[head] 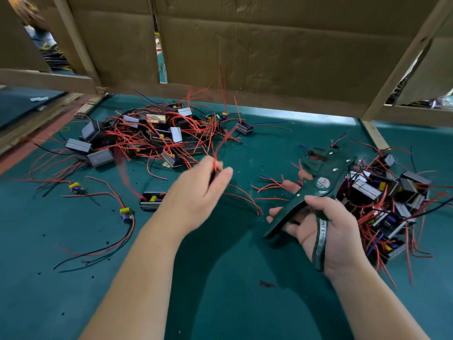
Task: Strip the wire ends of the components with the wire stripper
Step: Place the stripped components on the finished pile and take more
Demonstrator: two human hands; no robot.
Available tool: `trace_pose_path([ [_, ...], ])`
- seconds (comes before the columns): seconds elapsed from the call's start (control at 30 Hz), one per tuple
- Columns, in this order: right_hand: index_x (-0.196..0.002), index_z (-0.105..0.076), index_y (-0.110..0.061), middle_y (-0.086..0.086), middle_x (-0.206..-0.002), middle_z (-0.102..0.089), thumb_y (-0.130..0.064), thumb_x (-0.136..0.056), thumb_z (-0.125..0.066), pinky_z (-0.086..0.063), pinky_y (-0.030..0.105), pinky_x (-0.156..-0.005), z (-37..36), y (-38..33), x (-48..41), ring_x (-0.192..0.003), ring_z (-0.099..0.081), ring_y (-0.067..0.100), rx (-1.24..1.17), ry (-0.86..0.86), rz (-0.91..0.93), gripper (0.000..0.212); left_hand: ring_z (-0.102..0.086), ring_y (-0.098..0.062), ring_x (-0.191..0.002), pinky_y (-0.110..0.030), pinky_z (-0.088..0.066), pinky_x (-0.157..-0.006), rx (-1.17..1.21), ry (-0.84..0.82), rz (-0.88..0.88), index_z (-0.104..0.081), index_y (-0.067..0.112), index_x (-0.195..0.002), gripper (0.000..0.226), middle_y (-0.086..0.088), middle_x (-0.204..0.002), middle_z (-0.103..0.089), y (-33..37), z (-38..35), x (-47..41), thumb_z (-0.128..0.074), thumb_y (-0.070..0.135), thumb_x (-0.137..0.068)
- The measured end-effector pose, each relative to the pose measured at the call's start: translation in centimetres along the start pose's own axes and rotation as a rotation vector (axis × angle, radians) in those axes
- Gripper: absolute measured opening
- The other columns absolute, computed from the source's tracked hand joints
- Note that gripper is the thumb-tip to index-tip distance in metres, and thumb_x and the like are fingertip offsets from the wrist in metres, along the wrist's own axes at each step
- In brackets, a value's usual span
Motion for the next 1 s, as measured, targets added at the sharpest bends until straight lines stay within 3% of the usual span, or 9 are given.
trace_pose_path([
  [0.1, -0.103, -0.058, -0.007, 0.016, -0.09, -0.067, -0.017, -0.068, -0.051, -0.058, 0.052, -0.064, -0.7, 0.3, 0.1, -0.065, -0.067, 0.038, -0.07, -0.032, -0.104, 0.038, -0.058, -0.025, -0.077, -0.044, -0.048, -0.075, -0.125, -0.172, 0.078, -0.045, 0.026, -0.089, 0.045, 0.001, -0.074, -0.06, -0.5, -1.0, 0.4, -0.027, 0.067, -0.089],
  [0.2, -0.092, -0.052, -0.007, 0.012, -0.072, -0.059, -0.017, -0.067, -0.052, -0.058, 0.052, -0.068, -0.7, 0.1, 0.1, -0.067, -0.066, 0.039, -0.052, 0.01, -0.095, 0.027, -0.058, -0.03, -0.079, -0.043, -0.048, -0.076, -0.1, -0.077, 0.15, -0.044, 0.025, -0.09, 0.043, -0.003, -0.077, -0.062, -1.0, -0.1, 0.3, -0.03, 0.065, -0.089],
  [0.37, -0.109, -0.041, -0.007, 0.019, -0.097, -0.046, -0.01, -0.083, -0.047, -0.057, 0.053, -0.069, -0.2, 0.2, -0.1, -0.073, -0.066, 0.041, -0.008, 0.05, -0.071, 0.027, -0.058, -0.037, -0.085, -0.042, -0.044, -0.082, -0.292, 0.177, 0.36, -0.043, 0.015, -0.09, 0.044, -0.017, -0.089, -0.067, -2.6, 2.3, 0.3, -0.03, 0.056, -0.095],
  [0.47, -0.114, -0.045, -0.005, 0.021, -0.1, -0.049, -0.016, -0.072, -0.053, -0.058, 0.054, -0.07, -0.2, 0.0, 0.0, -0.074, -0.066, 0.04, 0.019, 0.038, -0.053, 0.044, -0.044, -0.03, -0.078, -0.041, -0.031, -0.081, -0.456, 0.263, 0.534, -0.05, 0.013, -0.086, 0.046, -0.012, -0.081, -0.061, -3.5, 3.7, 0.7, -0.031, 0.055, -0.093],
  [0.57, -0.114, -0.051, -0.008, 0.019, -0.1, -0.061, -0.013, -0.074, -0.05, -0.057, 0.053, -0.066, -0.3, -0.3, 0.1, -0.069, -0.065, 0.04, -0.017, 0.026, -0.036, 0.041, -0.041, -0.028, -0.081, -0.039, -0.023, -0.077, -0.528, 0.406, 0.467, -0.057, 0.015, -0.079, 0.044, -0.004, -0.075, -0.056, -2.7, 4.5, 0.9, -0.039, 0.055, -0.09],
  [0.67, -0.108, -0.066, -0.012, 0.021, -0.106, -0.068, -0.016, -0.072, -0.048, -0.058, 0.051, -0.067, -0.5, -0.3, 0.3, -0.068, -0.065, 0.038, -0.053, -0.022, -0.053, 0.041, -0.057, -0.026, -0.082, -0.037, -0.035, -0.081, -0.195, 0.506, 0.175, -0.06, 0.02, -0.09, 0.028, 0.005, -0.075, -0.063, -0.6, 4.4, 0.7, -0.054, 0.048, -0.089],
  [0.73, -0.098, -0.071, -0.012, 0.024, -0.102, -0.068, -0.019, -0.072, -0.047, -0.058, 0.049, -0.066, -1.0, -0.2, 0.5, -0.069, -0.065, 0.037, -0.082, -0.071, -0.083, 0.037, -0.058, -0.008, -0.071, -0.024, -0.044, -0.074, 0.067, 0.445, 0.047, -0.059, 0.027, -0.092, 0.023, 0.015, -0.075, -0.063, 0.7, 3.7, 0.6, -0.06, 0.049, -0.084],
  [0.83, -0.125, -0.054, -0.012, 0.026, -0.101, -0.067, -0.019, -0.073, -0.046, -0.058, 0.052, -0.069, -1.3, 0.1, 0.6, -0.07, -0.064, 0.038, -0.109, -0.106, -0.103, 0.053, -0.058, 0.0, -0.069, -0.008, -0.041, -0.067, 0.261, 0.353, -0.028, -0.06, 0.028, -0.089, 0.03, 0.015, -0.074, -0.065, 1.7, 2.6, 0.6, -0.072, 0.05, -0.073],
  [1.0, -0.132, -0.049, -0.01, 0.025, -0.103, -0.067, -0.023, -0.068, -0.054, -0.057, 0.053, -0.072, -1.6, 0.1, 0.7, -0.072, -0.064, 0.038, -0.115, -0.144, -0.092, 0.065, -0.047, -0.009, -0.048, -0.022, -0.043, -0.053, 0.367, 0.291, 0.011, -0.061, 0.033, -0.084, 0.039, 0.011, -0.053, -0.05, 1.7, 1.4, 0.5, -0.072, 0.064, -0.065],
])
Point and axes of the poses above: each hand's wrist, its own x-axis away from the middle knuckle, its own z-axis out of the back of the hand, y = z × x, the point moved 5 cm from there along -x, towards the middle knuckle
